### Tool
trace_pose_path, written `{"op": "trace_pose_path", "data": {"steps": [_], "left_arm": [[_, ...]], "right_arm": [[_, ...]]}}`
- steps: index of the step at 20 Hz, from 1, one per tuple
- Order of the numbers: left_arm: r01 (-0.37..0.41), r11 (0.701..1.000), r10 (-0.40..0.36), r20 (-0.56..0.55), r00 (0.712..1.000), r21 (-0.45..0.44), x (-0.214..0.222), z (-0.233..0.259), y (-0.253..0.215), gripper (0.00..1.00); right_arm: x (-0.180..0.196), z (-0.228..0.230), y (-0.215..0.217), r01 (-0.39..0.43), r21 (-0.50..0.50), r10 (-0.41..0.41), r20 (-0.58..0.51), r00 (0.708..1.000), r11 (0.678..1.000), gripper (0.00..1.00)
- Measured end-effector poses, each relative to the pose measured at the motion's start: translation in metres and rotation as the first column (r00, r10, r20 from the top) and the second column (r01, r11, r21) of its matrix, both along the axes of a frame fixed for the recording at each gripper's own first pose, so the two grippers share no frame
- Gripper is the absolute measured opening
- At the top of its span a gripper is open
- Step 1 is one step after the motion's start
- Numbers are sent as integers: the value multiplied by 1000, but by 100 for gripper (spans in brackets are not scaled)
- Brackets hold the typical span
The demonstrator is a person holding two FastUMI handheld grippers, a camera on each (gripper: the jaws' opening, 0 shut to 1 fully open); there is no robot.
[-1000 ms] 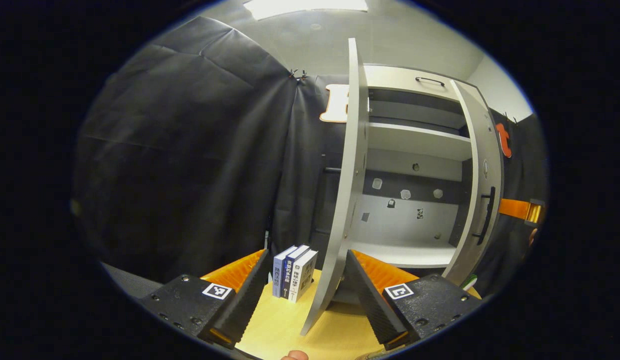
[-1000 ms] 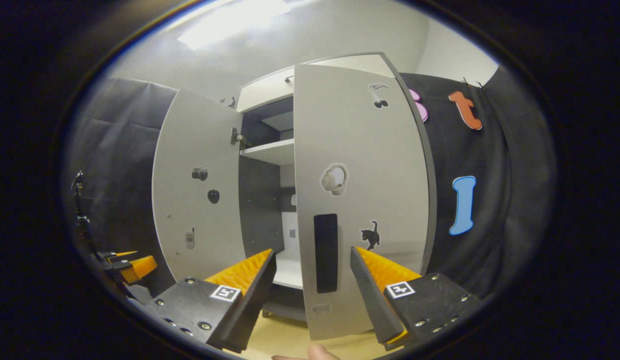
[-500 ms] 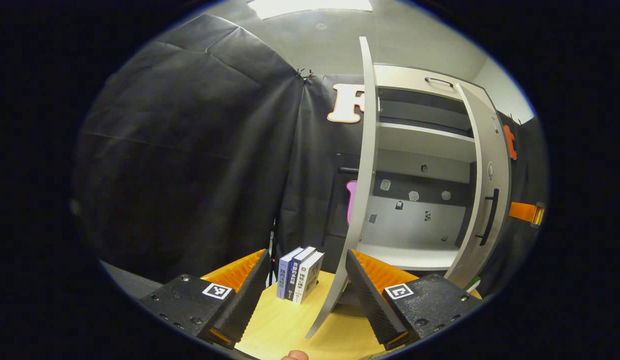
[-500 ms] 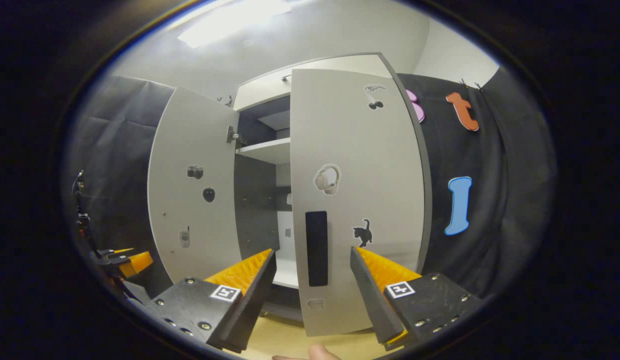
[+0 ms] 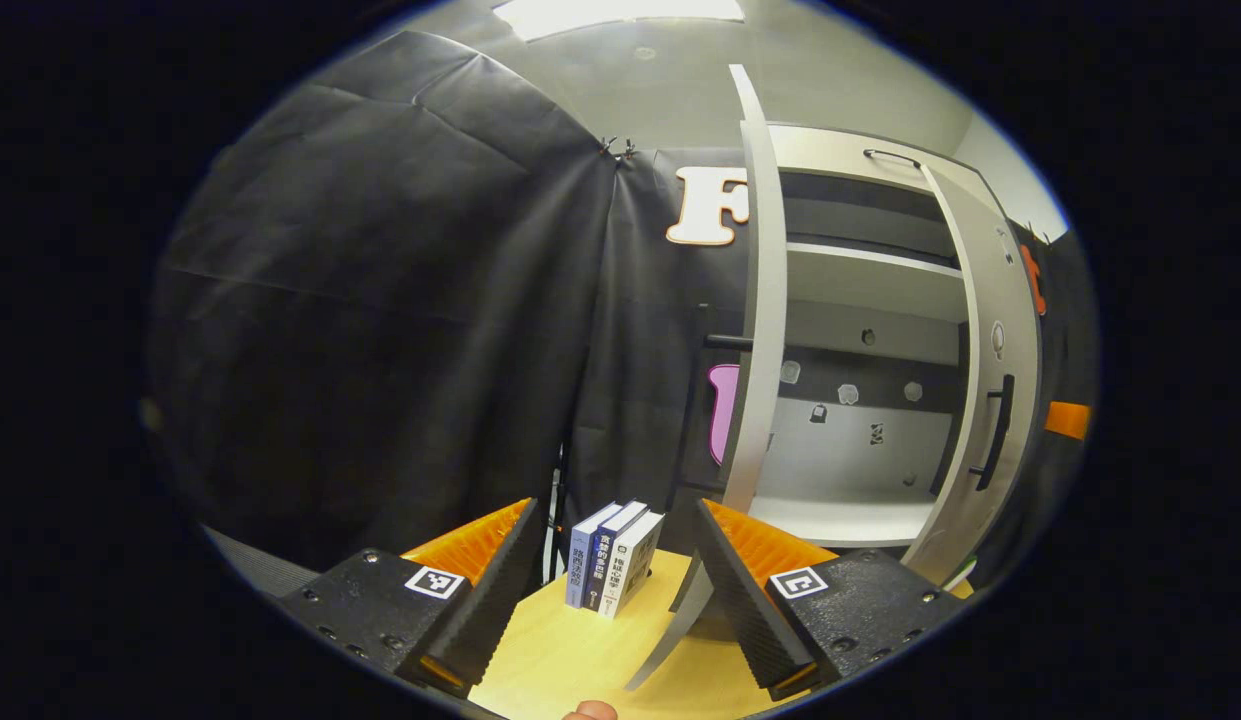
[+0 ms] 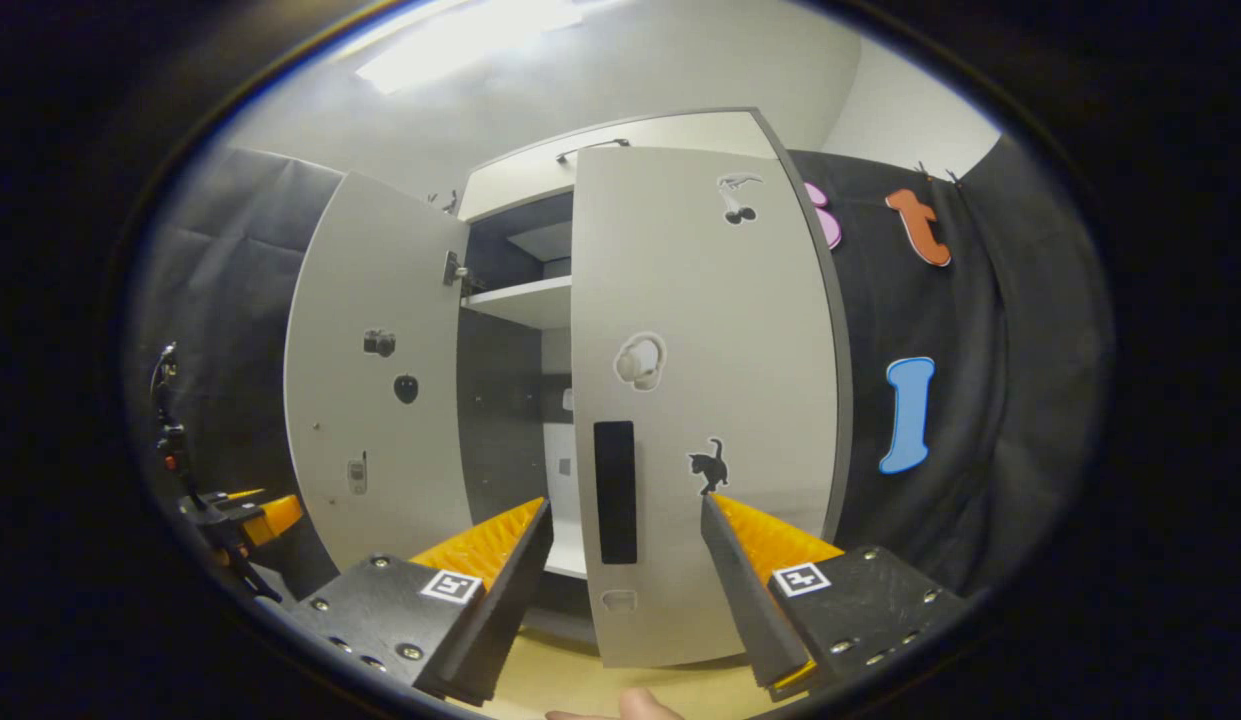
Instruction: Grasp the bottle in the cabinet with the left hand and place it on the coaster, then close the right door with the right hand and the left door with the left hand.
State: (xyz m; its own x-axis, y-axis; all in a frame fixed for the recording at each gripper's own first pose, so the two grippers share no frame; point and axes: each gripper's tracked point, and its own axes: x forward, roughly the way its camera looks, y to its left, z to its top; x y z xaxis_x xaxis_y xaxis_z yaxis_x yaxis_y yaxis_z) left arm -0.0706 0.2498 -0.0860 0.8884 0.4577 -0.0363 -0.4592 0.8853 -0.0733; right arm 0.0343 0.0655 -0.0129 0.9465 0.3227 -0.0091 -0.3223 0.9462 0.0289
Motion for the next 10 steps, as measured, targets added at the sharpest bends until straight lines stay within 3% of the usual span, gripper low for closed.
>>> {"op": "trace_pose_path", "data": {"steps": [2, 9, 10], "left_arm": [[-3, 1000, 3, -5, 1000, -8, 5, -4, 2, 95], [6, 1000, -6, -1, 1000, -16, 11, -10, 4, 96], [22, 1000, -22, -2, 1000, -22, 12, -11, 3, 92]], "right_arm": [[1, -1, -2, 6, -3, -6, 1, 1000, 1000, 86], [4, -4, -9, 30, -8, -30, 0, 1000, 1000, 86], [4, -3, -10, 33, -9, -33, 0, 999, 999, 90]]}}
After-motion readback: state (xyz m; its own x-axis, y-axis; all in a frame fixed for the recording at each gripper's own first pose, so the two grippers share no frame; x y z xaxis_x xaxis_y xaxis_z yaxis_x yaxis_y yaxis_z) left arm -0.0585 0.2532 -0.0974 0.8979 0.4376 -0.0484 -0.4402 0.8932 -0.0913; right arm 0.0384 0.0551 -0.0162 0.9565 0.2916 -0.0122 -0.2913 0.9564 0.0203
